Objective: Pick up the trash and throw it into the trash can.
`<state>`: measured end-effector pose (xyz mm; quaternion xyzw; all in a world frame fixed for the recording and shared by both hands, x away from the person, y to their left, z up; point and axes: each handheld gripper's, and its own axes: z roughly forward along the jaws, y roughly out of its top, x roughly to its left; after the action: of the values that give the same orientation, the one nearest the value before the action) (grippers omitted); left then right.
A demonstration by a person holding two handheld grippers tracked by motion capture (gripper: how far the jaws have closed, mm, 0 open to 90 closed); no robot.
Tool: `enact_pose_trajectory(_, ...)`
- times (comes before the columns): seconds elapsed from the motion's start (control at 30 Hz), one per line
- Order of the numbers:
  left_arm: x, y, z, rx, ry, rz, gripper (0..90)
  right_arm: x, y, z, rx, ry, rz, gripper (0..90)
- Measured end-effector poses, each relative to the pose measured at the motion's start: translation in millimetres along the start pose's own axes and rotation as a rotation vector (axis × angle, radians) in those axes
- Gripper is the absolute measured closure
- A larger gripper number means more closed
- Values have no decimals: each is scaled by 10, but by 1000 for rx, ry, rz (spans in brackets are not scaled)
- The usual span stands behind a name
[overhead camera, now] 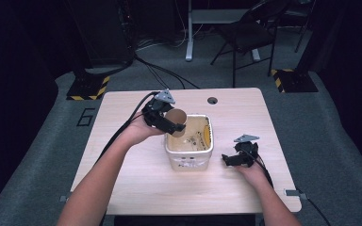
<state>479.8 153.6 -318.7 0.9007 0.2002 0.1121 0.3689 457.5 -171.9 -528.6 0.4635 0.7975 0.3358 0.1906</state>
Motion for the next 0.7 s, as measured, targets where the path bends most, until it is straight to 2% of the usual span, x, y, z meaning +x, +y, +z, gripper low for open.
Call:
enact_pose_trajectory(0.5, -30, -4, 282, 11, -6, 0, 193, 2, 0, 0, -1, 2, -1, 0)
enact_pose_trajectory(0.7, -61, -18, 419, 30, -17, 9, 189, 2, 0, 0, -1, 2, -1, 0)
